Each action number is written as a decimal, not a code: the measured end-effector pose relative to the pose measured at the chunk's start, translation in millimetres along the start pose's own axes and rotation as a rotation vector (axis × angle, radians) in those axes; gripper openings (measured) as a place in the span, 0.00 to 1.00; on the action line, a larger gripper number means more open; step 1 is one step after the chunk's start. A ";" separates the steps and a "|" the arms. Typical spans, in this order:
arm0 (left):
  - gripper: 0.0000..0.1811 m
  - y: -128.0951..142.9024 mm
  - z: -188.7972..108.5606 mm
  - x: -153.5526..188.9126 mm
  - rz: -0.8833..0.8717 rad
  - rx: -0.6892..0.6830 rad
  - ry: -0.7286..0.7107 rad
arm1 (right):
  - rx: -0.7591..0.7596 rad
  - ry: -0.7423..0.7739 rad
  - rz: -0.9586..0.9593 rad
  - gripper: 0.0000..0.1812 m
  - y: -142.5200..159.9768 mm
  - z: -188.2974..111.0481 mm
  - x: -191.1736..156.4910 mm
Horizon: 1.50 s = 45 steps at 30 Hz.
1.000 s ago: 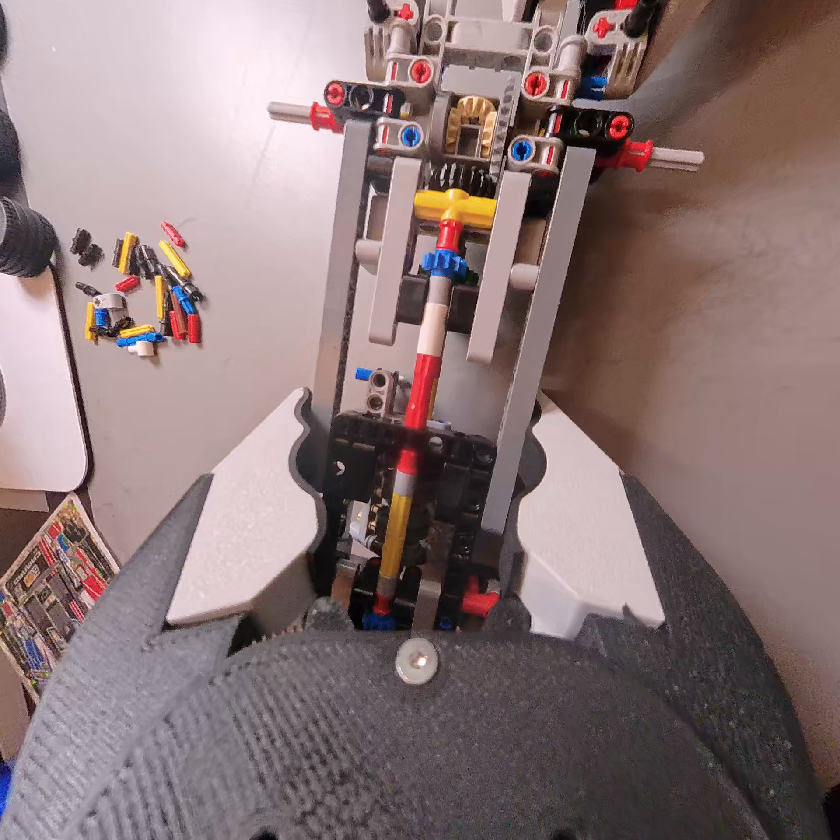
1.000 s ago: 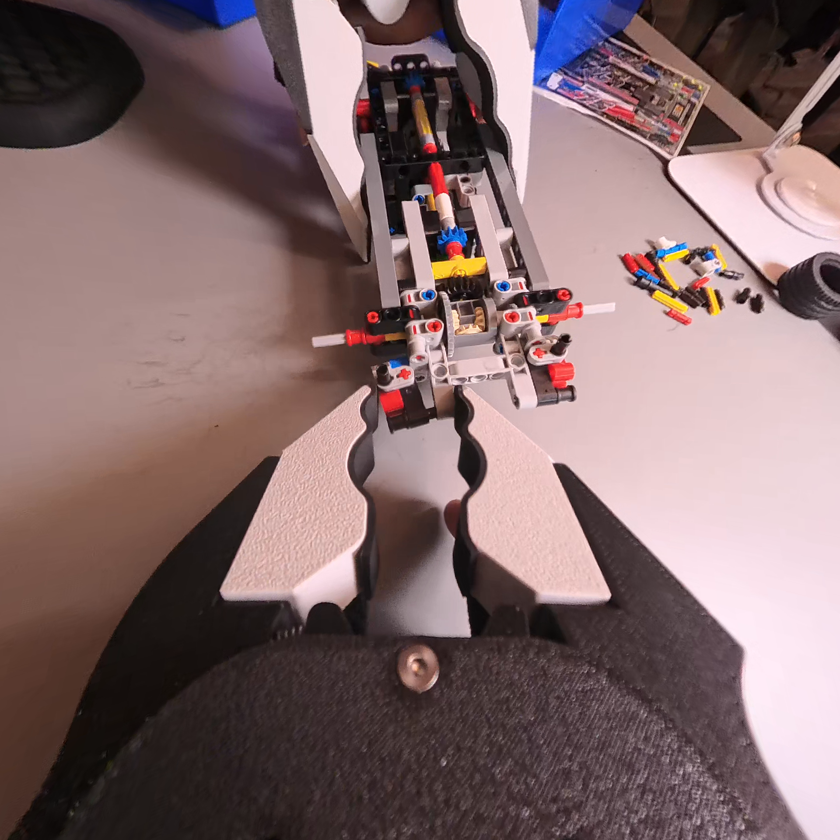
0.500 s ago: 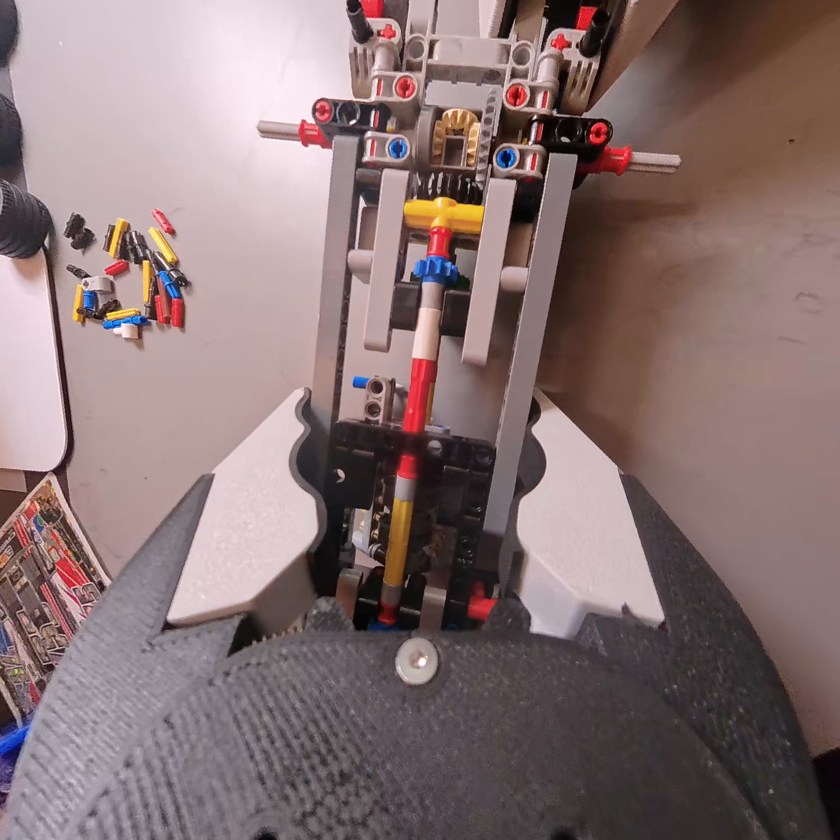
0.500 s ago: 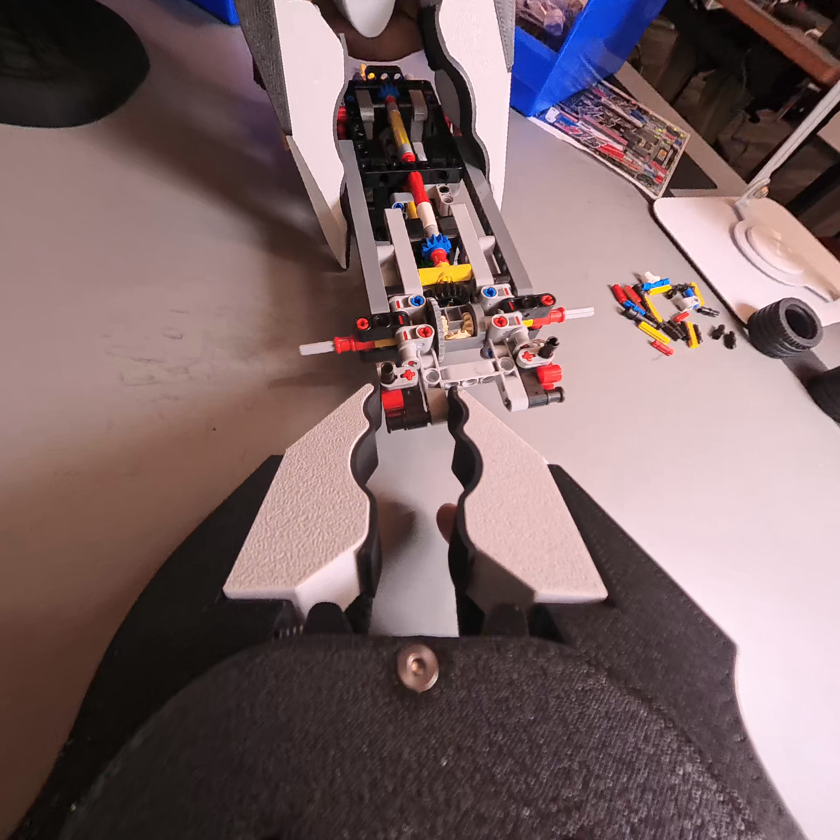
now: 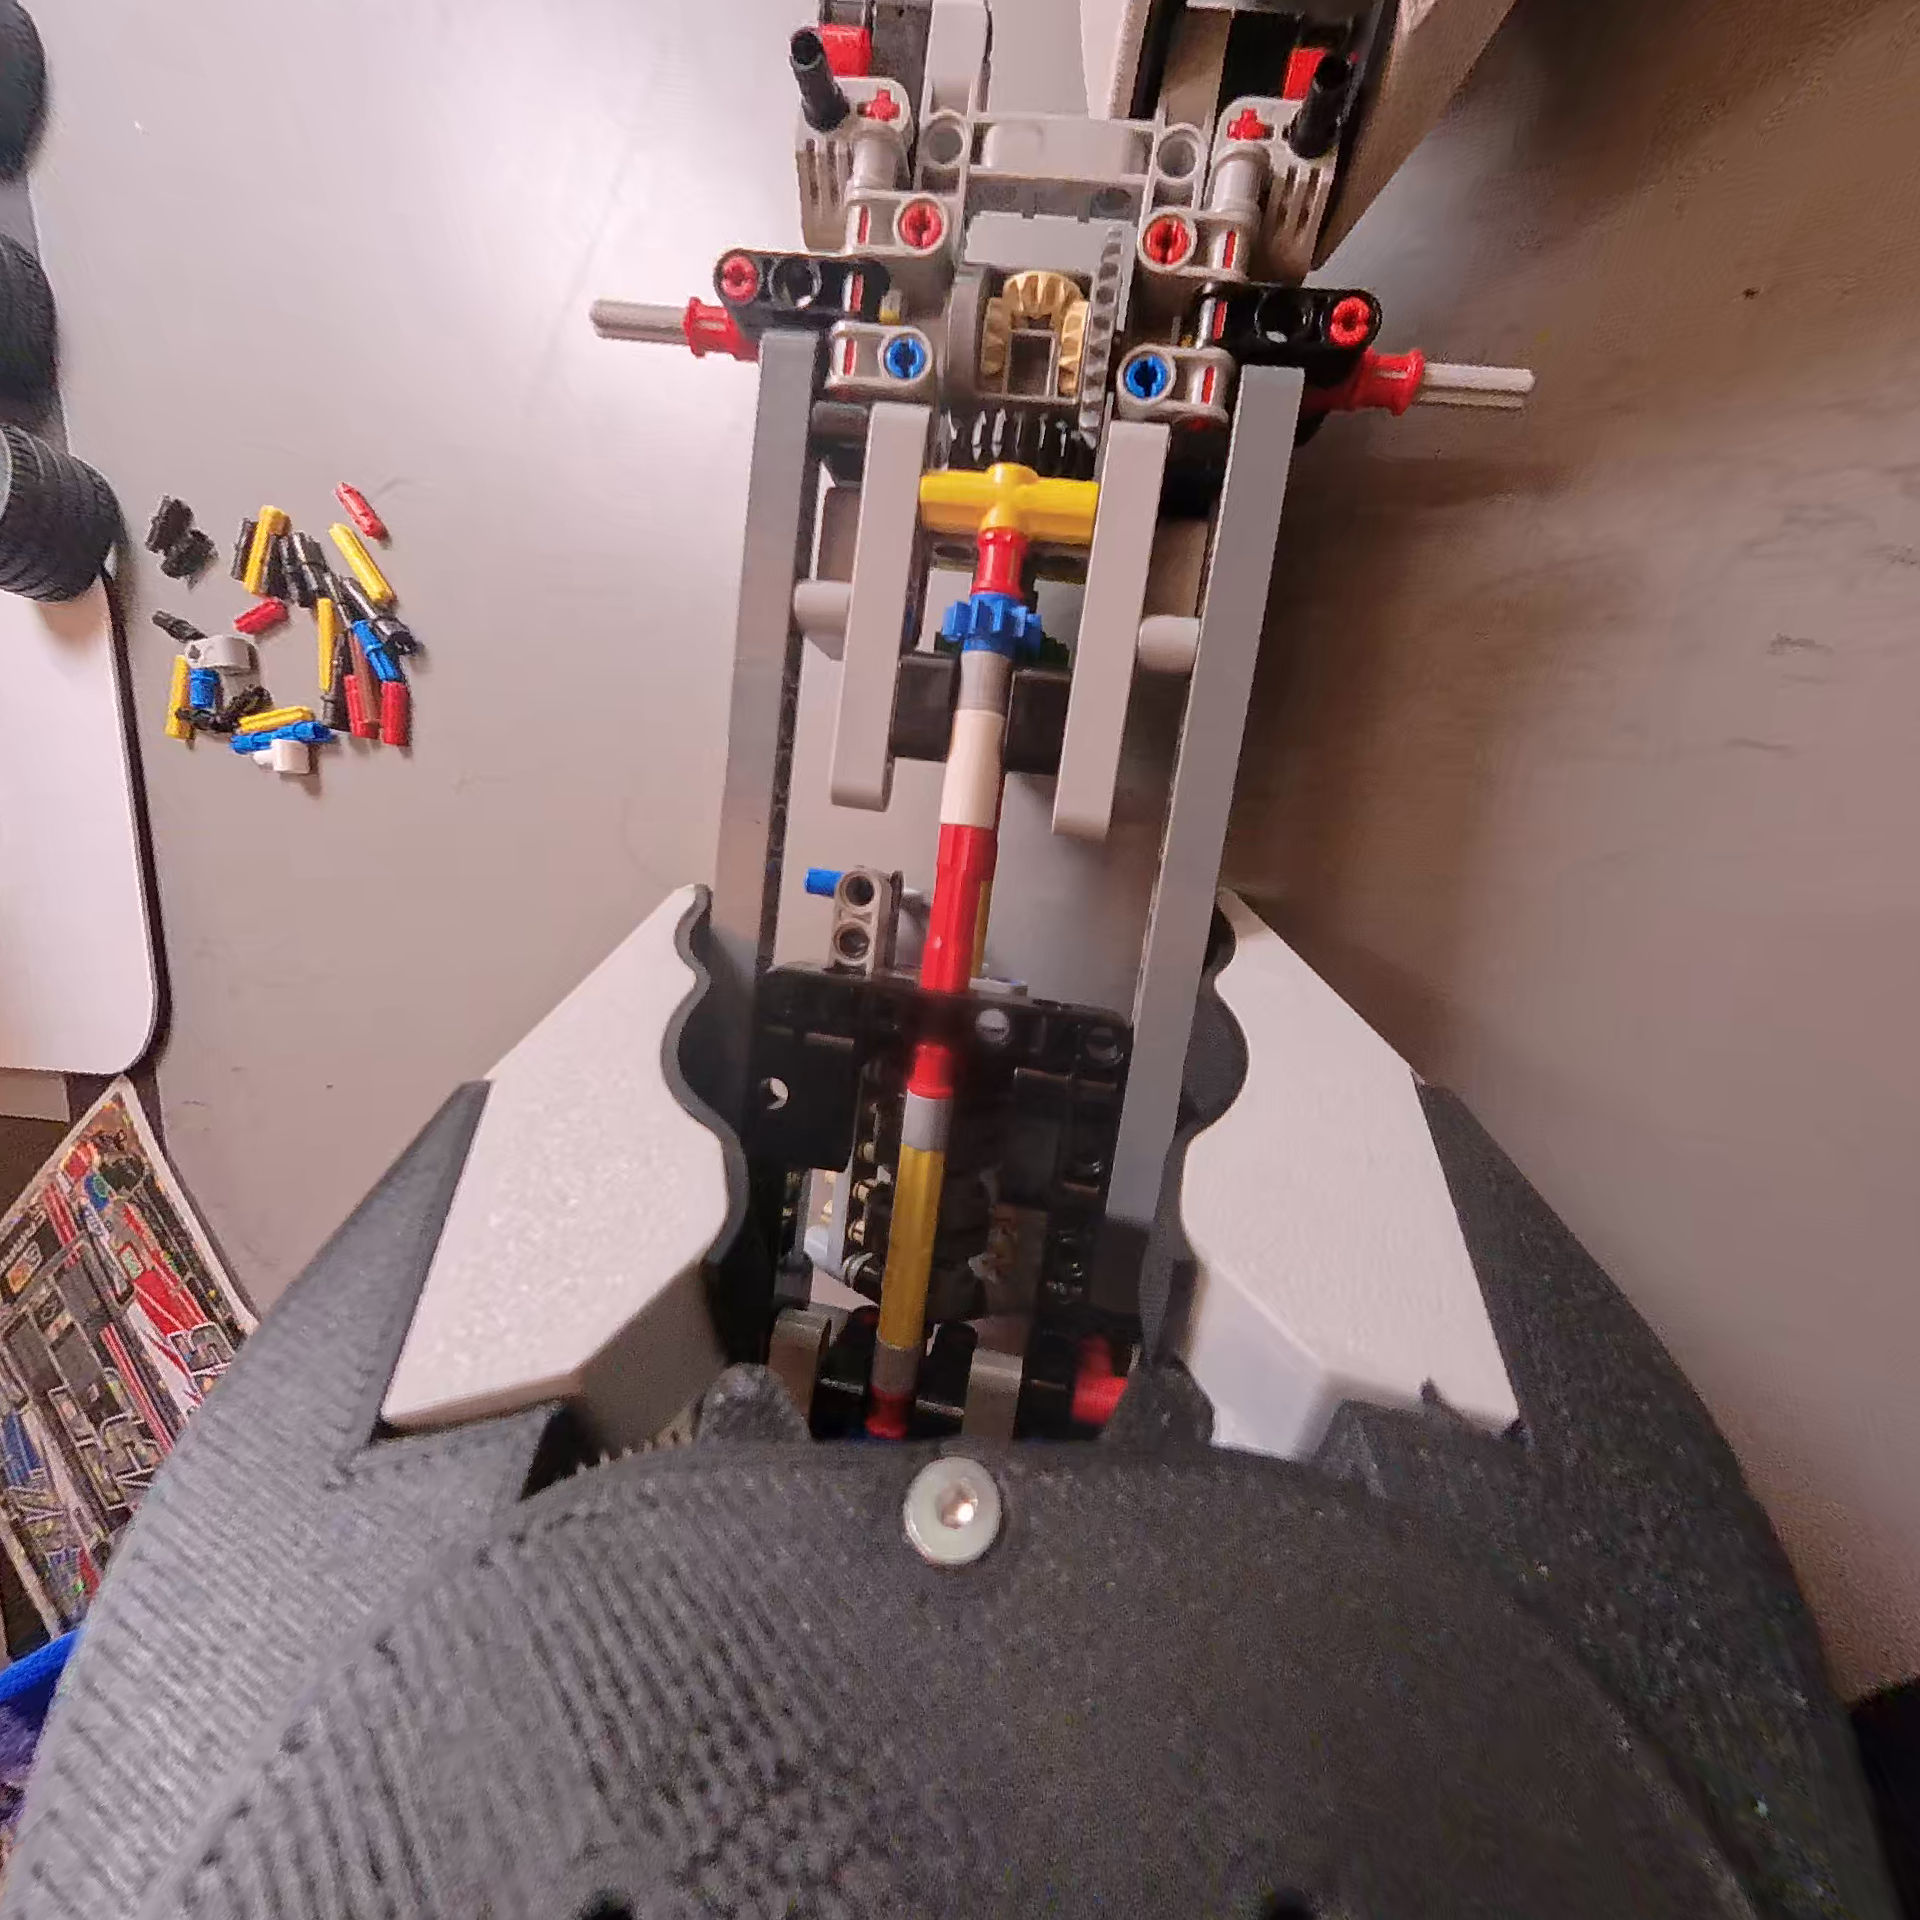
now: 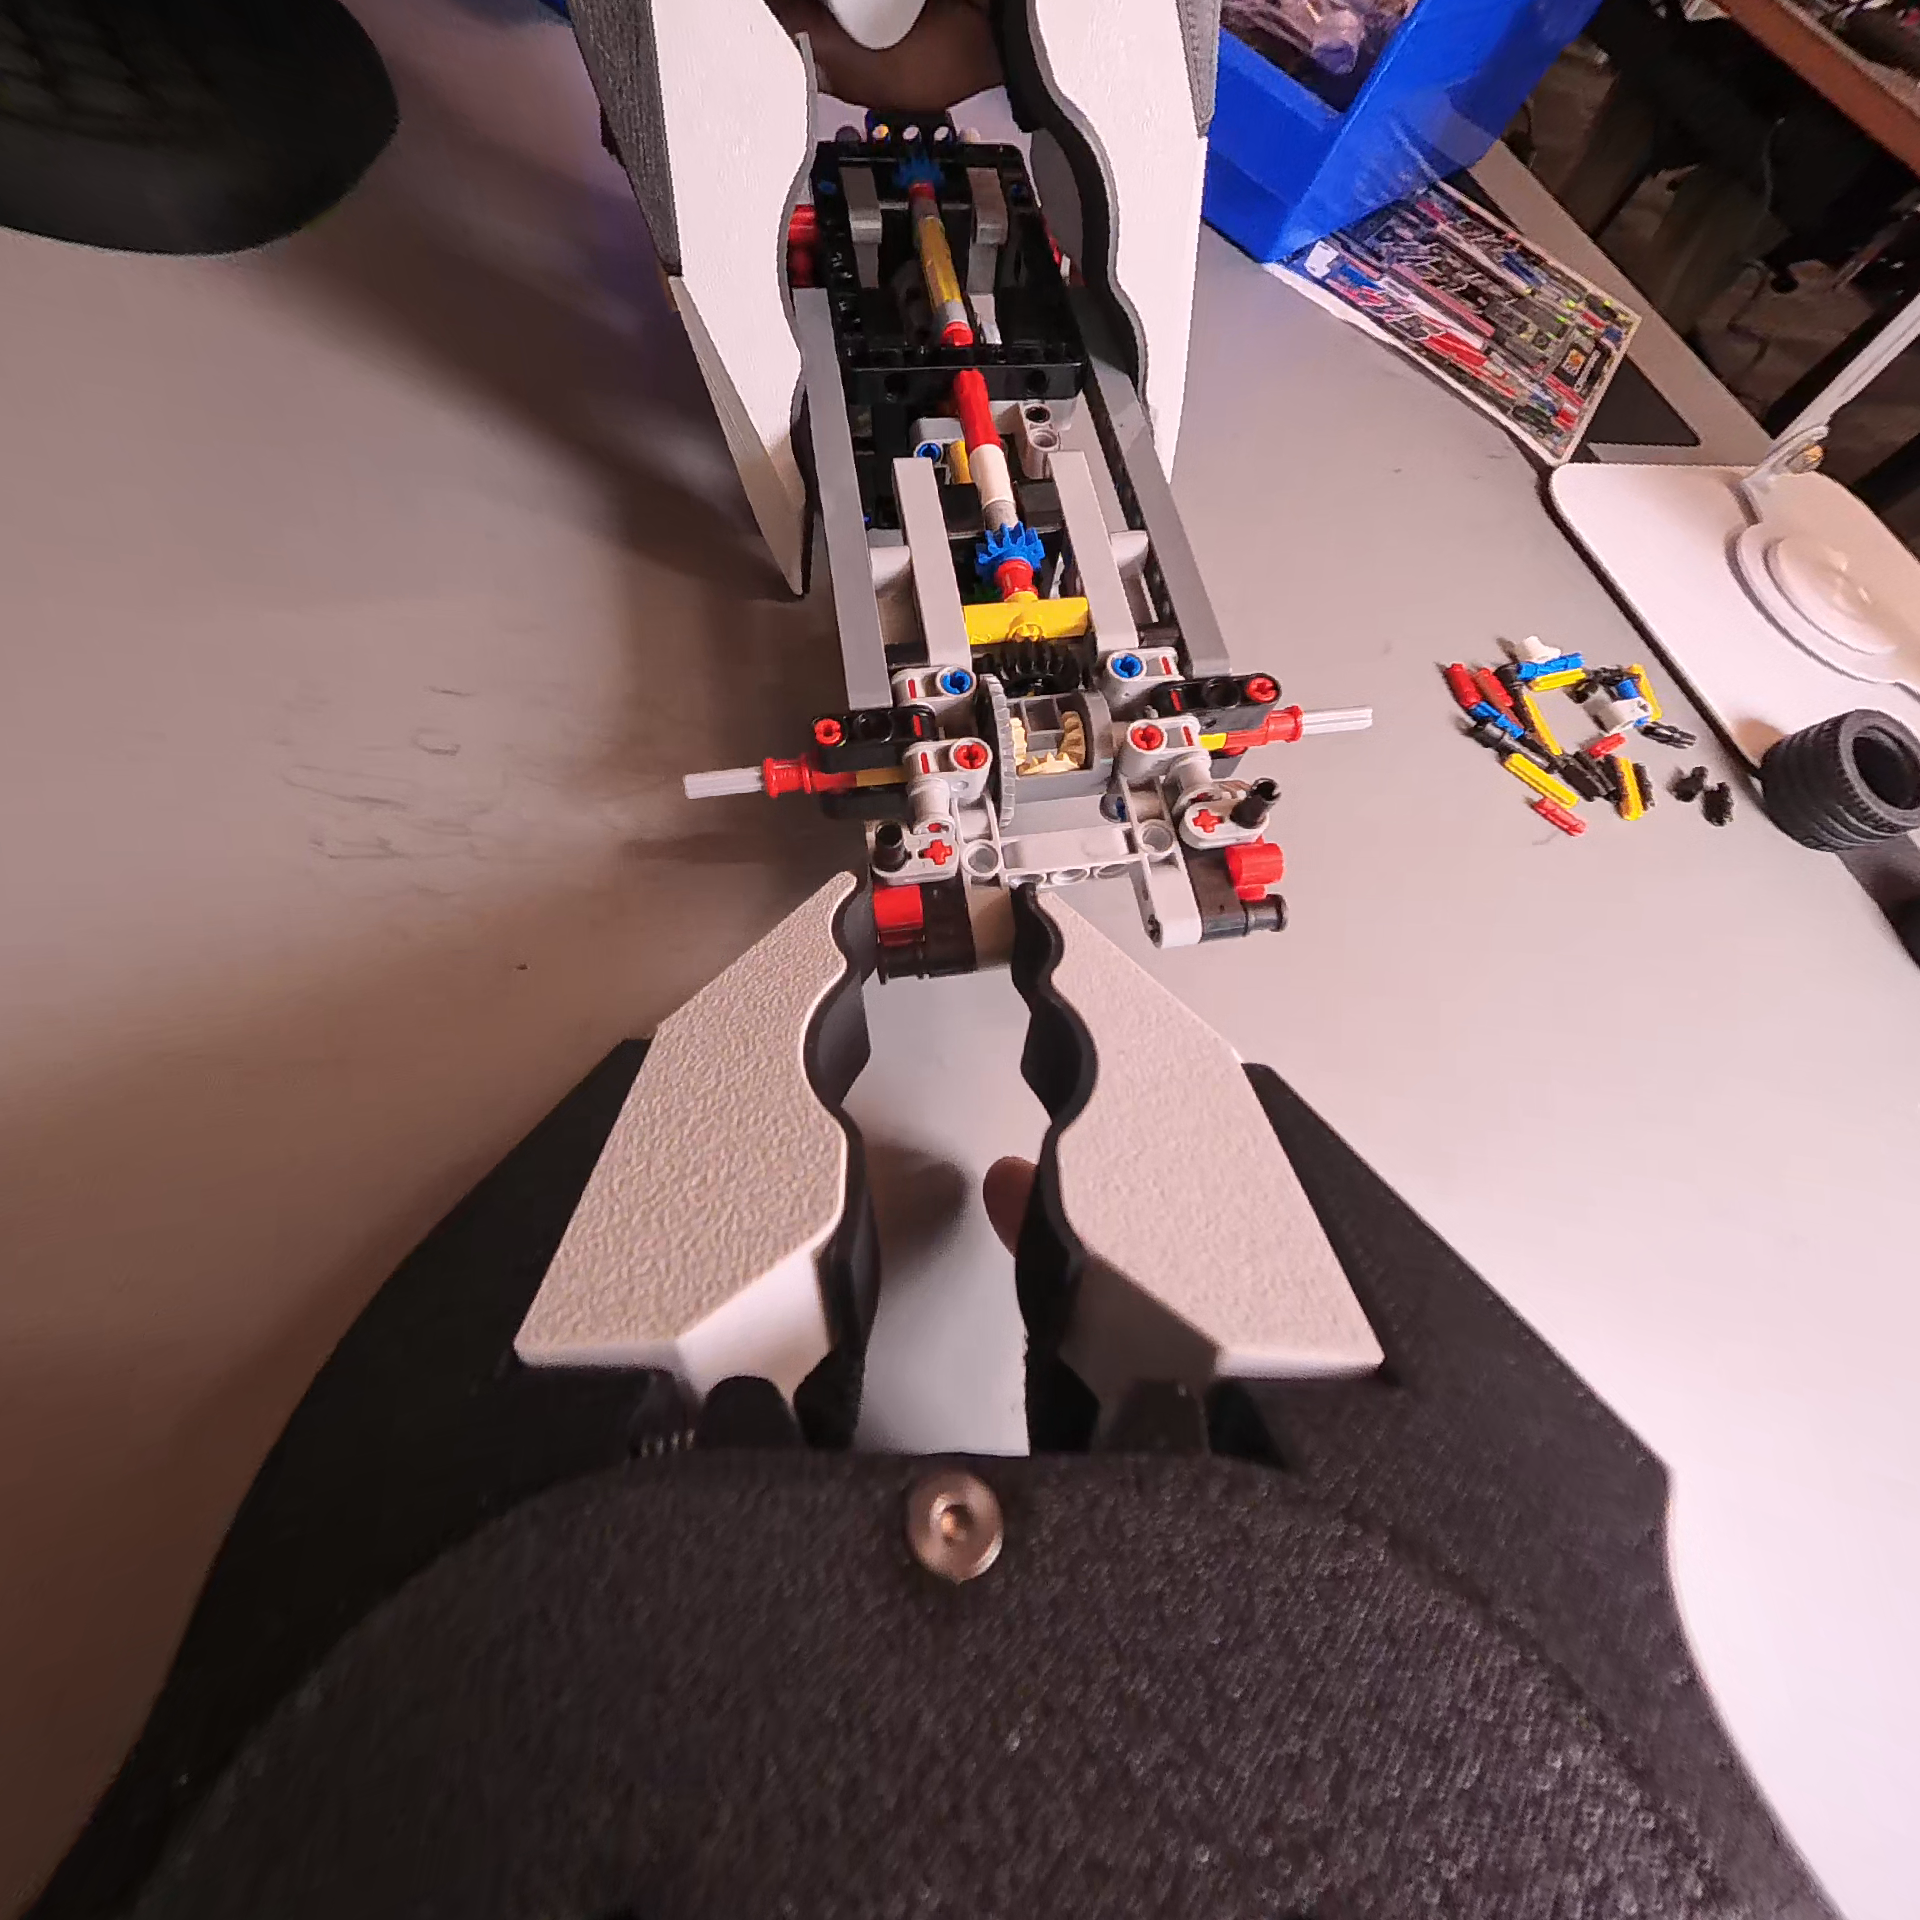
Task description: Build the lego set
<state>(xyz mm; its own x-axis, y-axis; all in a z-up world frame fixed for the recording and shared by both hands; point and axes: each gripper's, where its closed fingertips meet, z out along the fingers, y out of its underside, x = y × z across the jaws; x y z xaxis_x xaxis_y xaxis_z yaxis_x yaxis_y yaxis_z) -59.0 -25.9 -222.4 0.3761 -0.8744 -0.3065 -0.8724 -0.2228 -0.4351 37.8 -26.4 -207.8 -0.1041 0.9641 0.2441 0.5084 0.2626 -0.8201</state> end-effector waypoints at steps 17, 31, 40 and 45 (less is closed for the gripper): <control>0.50 -20.3 -61.4 -6.2 -0.096 0.249 -0.175 | -0.044 0.013 -0.071 0.14 9.6 1.4 -2.1; 0.42 -1.2 -53.8 9.0 -0.160 0.356 -0.364 | -0.052 0.048 -0.119 0.13 2.4 4.7 -9.2; 0.40 14.6 -49.2 3.4 -0.071 0.260 -0.458 | -0.061 0.004 -0.160 0.18 9.3 2.4 -15.2; 0.38 17.9 -50.5 0.4 -0.087 0.275 -0.462 | -0.049 -0.024 -0.114 0.14 11.1 -1.1 -13.8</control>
<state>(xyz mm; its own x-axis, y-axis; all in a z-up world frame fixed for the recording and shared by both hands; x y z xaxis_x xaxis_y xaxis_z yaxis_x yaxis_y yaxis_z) -90.2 -52.0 -187.6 0.5953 -0.5634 -0.5729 -0.7415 -0.1106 -0.6617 45.9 -36.8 -219.7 -0.1843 0.9289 0.3213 0.5332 0.3691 -0.7612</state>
